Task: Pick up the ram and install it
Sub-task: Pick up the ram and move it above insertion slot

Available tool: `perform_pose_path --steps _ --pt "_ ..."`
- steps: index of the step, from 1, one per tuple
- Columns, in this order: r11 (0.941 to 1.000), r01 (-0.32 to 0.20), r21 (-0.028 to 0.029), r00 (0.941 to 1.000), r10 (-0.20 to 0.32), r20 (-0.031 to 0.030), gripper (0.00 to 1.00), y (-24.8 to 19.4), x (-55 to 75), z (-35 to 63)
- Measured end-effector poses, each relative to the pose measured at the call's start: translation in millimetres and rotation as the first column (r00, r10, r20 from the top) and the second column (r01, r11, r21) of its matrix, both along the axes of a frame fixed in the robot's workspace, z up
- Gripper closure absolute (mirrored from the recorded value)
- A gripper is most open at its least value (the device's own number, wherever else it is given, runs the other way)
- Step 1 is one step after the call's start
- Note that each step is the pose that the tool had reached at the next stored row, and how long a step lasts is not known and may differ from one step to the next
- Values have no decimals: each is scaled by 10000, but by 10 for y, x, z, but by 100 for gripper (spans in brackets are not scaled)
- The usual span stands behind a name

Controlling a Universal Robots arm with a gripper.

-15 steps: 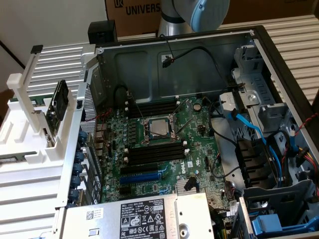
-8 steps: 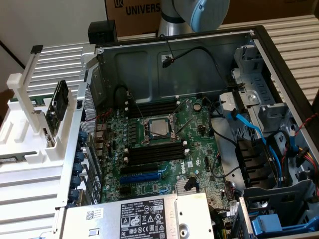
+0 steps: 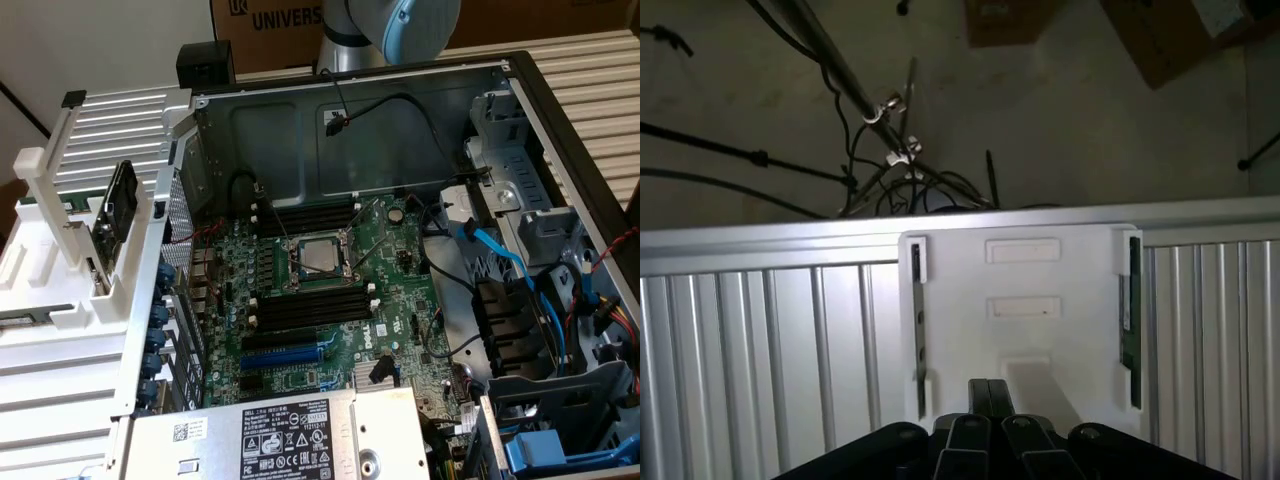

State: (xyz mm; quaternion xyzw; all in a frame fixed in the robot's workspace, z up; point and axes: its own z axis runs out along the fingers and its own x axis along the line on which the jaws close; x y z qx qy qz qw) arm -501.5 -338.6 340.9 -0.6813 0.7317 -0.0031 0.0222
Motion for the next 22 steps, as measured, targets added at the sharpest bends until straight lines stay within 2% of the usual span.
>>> perform_pose_path --steps 5,13,22 --pt "9999 -154 0 9999 154 0 90 -16 0 -91" --pt "9995 -310 0 9995 310 0 90 -108 27 -236" --pt "9992 -392 0 9992 392 0 90 -124 68 -401"
